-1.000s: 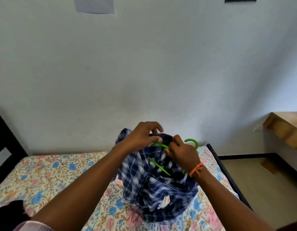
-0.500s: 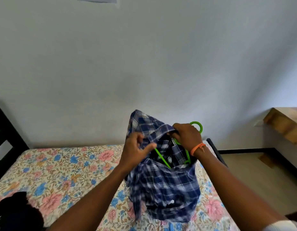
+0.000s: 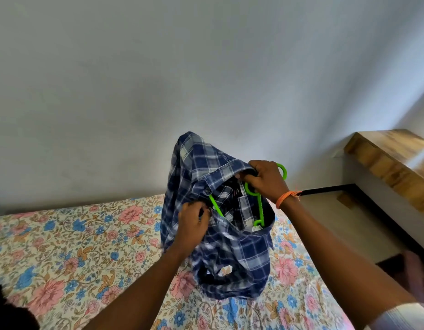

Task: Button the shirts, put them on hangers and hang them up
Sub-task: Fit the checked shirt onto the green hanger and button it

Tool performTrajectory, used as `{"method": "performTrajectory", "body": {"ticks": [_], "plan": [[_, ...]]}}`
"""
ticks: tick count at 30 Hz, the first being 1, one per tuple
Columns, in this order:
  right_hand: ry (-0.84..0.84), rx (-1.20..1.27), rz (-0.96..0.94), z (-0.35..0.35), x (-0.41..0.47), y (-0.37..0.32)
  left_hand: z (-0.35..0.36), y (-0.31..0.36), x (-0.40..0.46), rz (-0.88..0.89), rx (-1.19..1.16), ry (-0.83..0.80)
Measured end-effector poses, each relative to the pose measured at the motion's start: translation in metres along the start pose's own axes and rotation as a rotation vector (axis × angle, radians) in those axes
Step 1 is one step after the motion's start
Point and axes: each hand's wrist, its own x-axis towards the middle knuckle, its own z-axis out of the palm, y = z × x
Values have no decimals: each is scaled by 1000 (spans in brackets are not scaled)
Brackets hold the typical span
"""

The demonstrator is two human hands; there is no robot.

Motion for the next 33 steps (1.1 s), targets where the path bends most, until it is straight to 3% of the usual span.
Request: {"method": "performTrajectory", "body": {"ticks": [4, 9, 15, 20, 25, 33], "plan": [[-26, -105, 82, -10, 3, 32, 4, -11, -4, -170, -211, -50], [-207, -466, 85, -23, 24, 98, 14, -51, -25, -199, -155, -473], [-353, -564, -8, 25, 42, 165, 80, -60, -31, -289, -56, -535], [-580, -480, -14, 100, 43, 241, 128, -100, -41, -334, 64, -587], [-783, -497, -61, 190, 39, 327, 203, -168, -44, -525, 94, -609], [-944, -572, 27, 339, -21, 494, 338, -293, -36, -626, 280, -697]]}}
